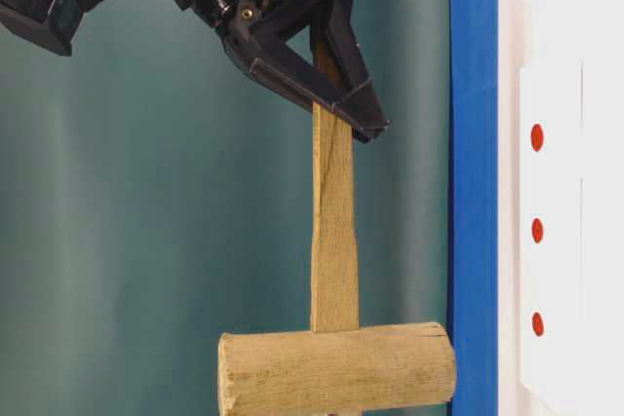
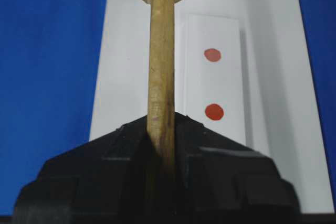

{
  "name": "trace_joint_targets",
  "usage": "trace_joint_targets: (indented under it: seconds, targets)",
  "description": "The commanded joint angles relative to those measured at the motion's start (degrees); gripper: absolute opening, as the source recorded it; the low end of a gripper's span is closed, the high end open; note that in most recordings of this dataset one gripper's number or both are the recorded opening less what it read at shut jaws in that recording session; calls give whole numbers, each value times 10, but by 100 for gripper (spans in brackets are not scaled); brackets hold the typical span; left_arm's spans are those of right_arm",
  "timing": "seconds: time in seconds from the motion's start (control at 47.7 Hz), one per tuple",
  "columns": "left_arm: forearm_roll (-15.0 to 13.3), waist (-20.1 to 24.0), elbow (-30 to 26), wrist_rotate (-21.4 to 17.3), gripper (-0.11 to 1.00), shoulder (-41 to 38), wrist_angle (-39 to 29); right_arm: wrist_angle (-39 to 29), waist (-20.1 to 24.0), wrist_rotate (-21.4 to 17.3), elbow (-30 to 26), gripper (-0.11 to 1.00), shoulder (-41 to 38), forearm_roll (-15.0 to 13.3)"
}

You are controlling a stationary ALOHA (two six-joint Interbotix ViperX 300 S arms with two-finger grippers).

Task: Hit the mark with a hammer.
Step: 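Close the left gripper around the mallet head again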

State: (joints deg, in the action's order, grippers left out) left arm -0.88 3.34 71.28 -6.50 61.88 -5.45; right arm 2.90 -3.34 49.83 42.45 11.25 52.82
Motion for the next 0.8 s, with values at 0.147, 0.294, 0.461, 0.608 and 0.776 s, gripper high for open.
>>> trace_joint_targets:
  seconds: [0.147,0.294,0.461,0.608,0.776]
  targets:
    - [-1,1,-4,3,90,-91,123,15,0,1,-19,2,7,-4]
    - [-1,1,-19,10,90,-160,184,15,0,1,-20,2,7,-4]
    - [-1,1,-47,12,90,-243,229,14,0,1,-20,2,7,-4]
    - [-1,1,-83,11,91,-319,250,15,0,1,-20,2,7,-4]
    - [-1,1,-135,11,93,-389,252,14,0,1,-19,2,7,-4]
